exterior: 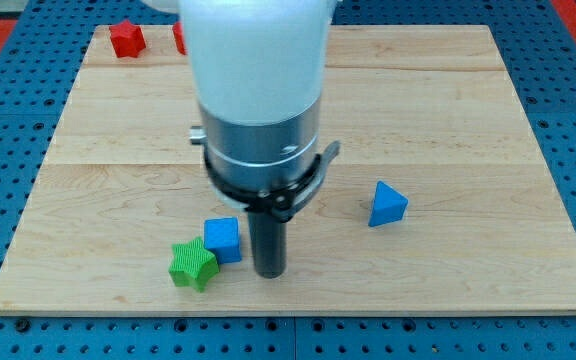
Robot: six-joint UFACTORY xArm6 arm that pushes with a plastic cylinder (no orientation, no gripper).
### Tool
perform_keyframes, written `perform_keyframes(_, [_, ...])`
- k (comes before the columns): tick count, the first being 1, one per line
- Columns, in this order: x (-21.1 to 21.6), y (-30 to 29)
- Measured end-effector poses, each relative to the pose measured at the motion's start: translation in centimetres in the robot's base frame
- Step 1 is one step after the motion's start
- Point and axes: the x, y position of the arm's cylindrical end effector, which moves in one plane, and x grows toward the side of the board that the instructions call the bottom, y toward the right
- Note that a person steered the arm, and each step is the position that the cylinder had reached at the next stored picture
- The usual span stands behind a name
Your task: Move the green star to the bottom left corner
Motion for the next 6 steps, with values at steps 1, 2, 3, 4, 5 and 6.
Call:
perform_keyframes(1, [0.0,-7.1])
perform_keyframes(2, [0.0,-12.1])
perform_keyframes(3, [-0.9,-15.4])
perform_keyframes(4, [0.2,-14.2])
perform_keyframes(5, [1.8,-4.6])
perform_keyframes(6, [0.1,2.2])
